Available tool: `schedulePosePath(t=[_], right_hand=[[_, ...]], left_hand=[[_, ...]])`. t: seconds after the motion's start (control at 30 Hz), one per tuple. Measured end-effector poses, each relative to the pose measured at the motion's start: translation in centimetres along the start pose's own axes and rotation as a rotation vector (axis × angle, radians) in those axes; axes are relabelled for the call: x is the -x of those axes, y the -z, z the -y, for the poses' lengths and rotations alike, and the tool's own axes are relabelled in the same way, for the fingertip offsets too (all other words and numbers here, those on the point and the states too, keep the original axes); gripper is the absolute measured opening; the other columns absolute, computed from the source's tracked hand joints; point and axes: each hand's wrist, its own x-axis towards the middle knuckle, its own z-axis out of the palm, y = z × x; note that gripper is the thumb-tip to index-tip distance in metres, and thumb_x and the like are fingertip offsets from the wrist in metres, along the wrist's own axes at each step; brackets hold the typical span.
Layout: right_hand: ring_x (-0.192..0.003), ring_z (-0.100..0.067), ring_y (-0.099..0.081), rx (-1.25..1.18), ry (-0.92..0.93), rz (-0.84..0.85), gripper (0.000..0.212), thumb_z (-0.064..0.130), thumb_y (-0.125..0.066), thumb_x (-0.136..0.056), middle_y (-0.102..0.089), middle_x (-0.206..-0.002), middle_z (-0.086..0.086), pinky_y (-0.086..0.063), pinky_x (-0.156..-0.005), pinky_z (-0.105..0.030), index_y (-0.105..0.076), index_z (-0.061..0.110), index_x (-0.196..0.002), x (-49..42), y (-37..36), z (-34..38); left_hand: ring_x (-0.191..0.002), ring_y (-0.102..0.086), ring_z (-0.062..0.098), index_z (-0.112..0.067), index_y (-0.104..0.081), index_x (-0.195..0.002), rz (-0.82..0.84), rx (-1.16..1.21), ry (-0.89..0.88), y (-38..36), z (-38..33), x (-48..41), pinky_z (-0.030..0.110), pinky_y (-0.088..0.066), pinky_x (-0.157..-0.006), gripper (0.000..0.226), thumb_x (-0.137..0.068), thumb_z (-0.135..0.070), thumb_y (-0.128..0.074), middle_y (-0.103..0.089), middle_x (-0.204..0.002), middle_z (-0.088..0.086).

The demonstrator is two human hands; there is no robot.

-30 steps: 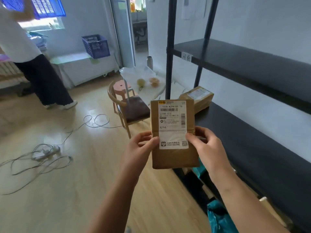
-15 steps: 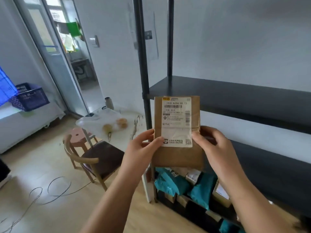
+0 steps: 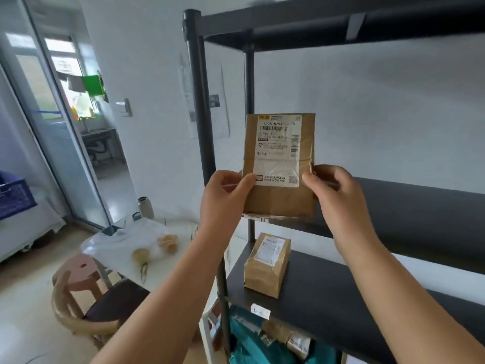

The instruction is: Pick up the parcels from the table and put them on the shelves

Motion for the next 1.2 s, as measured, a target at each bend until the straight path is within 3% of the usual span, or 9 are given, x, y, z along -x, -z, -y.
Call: schedulePosePath(t=[0.1, 0.23, 0.37, 0.57, 0.73, 0.93, 1.1, 1.2], right_hand=[[-0.097, -0.004, -0.063, 0.003, 0.009, -0.010, 0.029, 0.036, -0.064, -0.090, -0.067, -0.105, 0.012, -0.048, -0.067, -0.018, -0.062, 0.025, -0.117, -2.9, -1.1, -0.1], [-0.098, -0.007, -0.062, 0.008, -0.015, -0.012, 0.039, 0.039, -0.062, -0.092, -0.064, -0.113, 0.009, -0.044, -0.065, -0.017, -0.059, 0.023, -0.127, -5.6, -2.7, -0.6], [-0.108, -0.013, -0.060, 0.054, -0.036, -0.036, 0.047, 0.044, -0.061, -0.091, -0.063, -0.122, 0.005, -0.043, -0.067, -0.018, -0.057, 0.021, -0.132, -7.7, -4.1, -1.5], [-0.108, -0.013, -0.058, 0.143, -0.087, -0.034, 0.052, 0.052, -0.055, -0.092, -0.062, -0.125, 0.006, -0.043, -0.068, -0.021, -0.054, 0.025, -0.137, -9.0, -6.0, -2.9], [-0.104, -0.008, -0.051, 0.215, -0.120, -0.053, 0.050, 0.049, -0.047, -0.098, -0.060, -0.134, 0.002, -0.038, -0.066, -0.018, -0.051, 0.025, -0.141, -9.7, -7.2, -4.0], [-0.128, -0.022, -0.051, 0.322, -0.143, -0.084, 0.055, 0.051, -0.041, -0.099, -0.054, -0.144, -0.001, -0.038, -0.083, -0.026, -0.046, 0.023, -0.147, -10.0, -8.0, -3.8], [-0.126, -0.023, -0.054, 0.415, -0.153, -0.094, 0.058, 0.054, -0.038, -0.099, -0.057, -0.141, -0.002, -0.041, -0.083, -0.028, -0.048, 0.018, -0.144, -10.1, -8.1, -3.7], [-0.136, -0.026, -0.045, 0.437, -0.168, -0.114, 0.072, 0.064, -0.029, -0.096, -0.045, -0.152, -0.005, -0.039, -0.102, -0.039, -0.039, 0.018, -0.150, -9.3, -8.0, -3.7]], left_hand=[[-0.095, -0.067, 0.011, -0.017, -0.066, -0.116, 0.029, 0.034, -0.020, -0.6, -0.2, -2.9, 0.015, -0.051, -0.065, 0.030, -0.092, -0.034, -0.066, -0.071, -0.104, -0.003], [-0.091, -0.065, 0.005, -0.019, -0.066, -0.124, 0.070, 0.066, -0.017, -1.2, 0.0, -5.8, 0.010, -0.049, -0.064, 0.034, -0.093, -0.033, -0.064, -0.070, -0.103, -0.007], [-0.106, -0.066, 0.016, -0.018, -0.062, -0.131, 0.127, 0.069, 0.007, -2.2, 0.5, -8.3, 0.027, -0.054, -0.089, 0.043, -0.093, -0.036, -0.063, -0.070, -0.118, -0.001], [-0.110, -0.065, 0.020, -0.018, -0.058, -0.136, 0.203, 0.050, 0.051, -3.1, 2.3, -11.3, 0.026, -0.053, -0.084, 0.044, -0.097, -0.039, -0.055, -0.068, -0.123, 0.002], [-0.112, -0.064, 0.023, -0.023, -0.054, -0.139, 0.241, -0.034, 0.049, -3.7, 3.9, -12.7, 0.046, -0.053, -0.097, 0.055, -0.094, -0.054, -0.050, -0.068, -0.125, 0.002], [-0.112, -0.063, 0.025, -0.020, -0.051, -0.141, 0.246, -0.117, -0.003, -4.3, 4.4, -13.9, 0.035, -0.052, -0.085, 0.053, -0.098, -0.051, -0.045, -0.067, -0.128, 0.004], [-0.118, -0.062, 0.028, -0.018, -0.045, -0.146, 0.257, -0.185, -0.044, -4.2, 4.4, -13.8, 0.043, -0.054, -0.092, 0.057, -0.101, -0.052, -0.036, -0.062, -0.135, 0.007], [-0.128, -0.054, 0.030, -0.018, -0.035, -0.150, 0.255, -0.186, -0.065, -3.3, 4.3, -13.0, 0.039, -0.049, -0.096, 0.059, -0.102, -0.051, -0.033, -0.049, -0.148, 0.008]])
